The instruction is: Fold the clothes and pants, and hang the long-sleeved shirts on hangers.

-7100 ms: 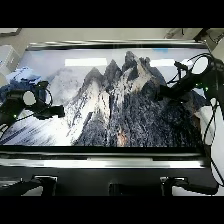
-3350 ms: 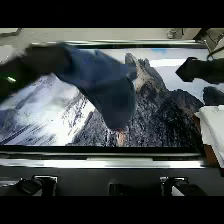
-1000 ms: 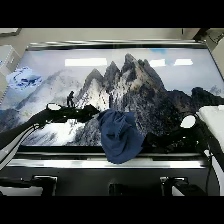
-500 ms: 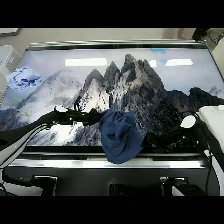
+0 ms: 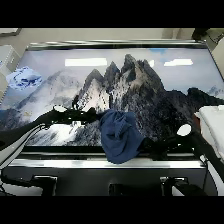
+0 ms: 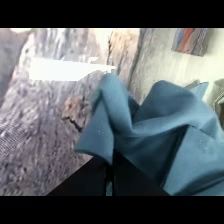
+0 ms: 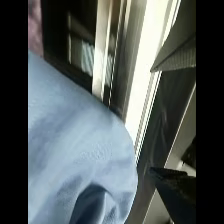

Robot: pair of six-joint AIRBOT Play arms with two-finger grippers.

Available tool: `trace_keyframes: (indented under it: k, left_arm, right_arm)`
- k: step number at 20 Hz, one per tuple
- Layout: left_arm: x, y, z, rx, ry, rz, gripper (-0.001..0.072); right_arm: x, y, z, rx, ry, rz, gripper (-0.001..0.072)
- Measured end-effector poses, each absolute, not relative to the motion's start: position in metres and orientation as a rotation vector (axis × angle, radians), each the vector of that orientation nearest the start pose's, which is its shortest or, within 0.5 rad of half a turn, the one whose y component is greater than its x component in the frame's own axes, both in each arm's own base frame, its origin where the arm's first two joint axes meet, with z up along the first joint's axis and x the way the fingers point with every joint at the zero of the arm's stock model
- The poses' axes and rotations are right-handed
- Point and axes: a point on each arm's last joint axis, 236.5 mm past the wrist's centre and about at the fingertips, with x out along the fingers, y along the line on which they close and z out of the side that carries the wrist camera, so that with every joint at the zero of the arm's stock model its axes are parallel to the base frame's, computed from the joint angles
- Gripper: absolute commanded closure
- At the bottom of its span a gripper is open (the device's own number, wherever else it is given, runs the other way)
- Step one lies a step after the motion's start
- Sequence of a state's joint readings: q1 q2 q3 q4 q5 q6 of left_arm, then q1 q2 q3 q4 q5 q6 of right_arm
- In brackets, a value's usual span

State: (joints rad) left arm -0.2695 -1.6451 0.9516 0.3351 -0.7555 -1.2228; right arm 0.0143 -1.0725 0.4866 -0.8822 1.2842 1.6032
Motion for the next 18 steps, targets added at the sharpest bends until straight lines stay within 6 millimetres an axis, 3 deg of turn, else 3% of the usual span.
trace_keyframes:
  k: [3, 4, 5, 6, 7, 8, 9, 12, 14, 15, 16, 18]
  left_arm:
    - [0.387, -0.265, -0.087, -0.87, 1.297, -0.466, 0.0688]
    - [0.388, -0.265, -0.084, -0.869, 1.289, -0.469, 0.0688]
    - [0.389, -0.265, -0.08, -0.867, 1.281, -0.474, 0.0689]
    - [0.39, -0.265, -0.076, -0.865, 1.272, -0.479, 0.0689]
    - [0.391, -0.265, -0.071, -0.861, 1.261, -0.484, 0.0688]
    - [0.391, -0.264, -0.067, -0.855, 1.252, -0.49, 0.0689]
    - [0.391, -0.264, -0.062, -0.847, 1.241, -0.497, 0.0689]
    - [0.395, -0.258, -0.044, -0.819, 1.197, -0.514, 0.069]
    - [0.404, -0.245, -0.021, -0.807, 1.129, -0.518, 0.069]
    - [0.413, -0.234, 0.0, -0.8, 1.067, -0.521, 0.0689]
    - [0.423, -0.219, 0.028, -0.788, 0.985, -0.525, 0.069]
    - [0.437, -0.188, 0.093, -0.761, 0.806, -0.53, 0.069]
  right_arm:
    - [0.161, 0.167, -0.086, 0.795, 1.786, 0.271, 0.0049]
    - [0.162, 0.175, -0.089, 0.799, 1.77, 0.269, 0.0078]
    - [0.165, 0.183, -0.093, 0.808, 1.745, 0.255, 0.0158]
    - [0.169, 0.191, -0.095, 0.82, 1.722, 0.241, 0.0176]
    - [0.172, 0.198, -0.097, 0.834, 1.699, 0.225, 0.0266]
    - [0.177, 0.203, -0.099, 0.839, 1.669, 0.214, 0.0646]
    - [0.18, 0.204, -0.102, 0.834, 1.65, 0.197, 0.0675]
    - [0.19, 0.208, -0.095, 0.84, 1.617, 0.203, 0.0676]
    - [0.215, 0.199, -0.076, 0.814, 1.547, 0.223, 0.0676]
    - [0.233, 0.188, -0.059, 0.781, 1.499, 0.233, 0.0676]
    - [0.257, 0.173, -0.036, 0.745, 1.422, 0.241, 0.0676]
    - [0.312, 0.132, 0.036, 0.658, 1.2, 0.247, 0.0675]
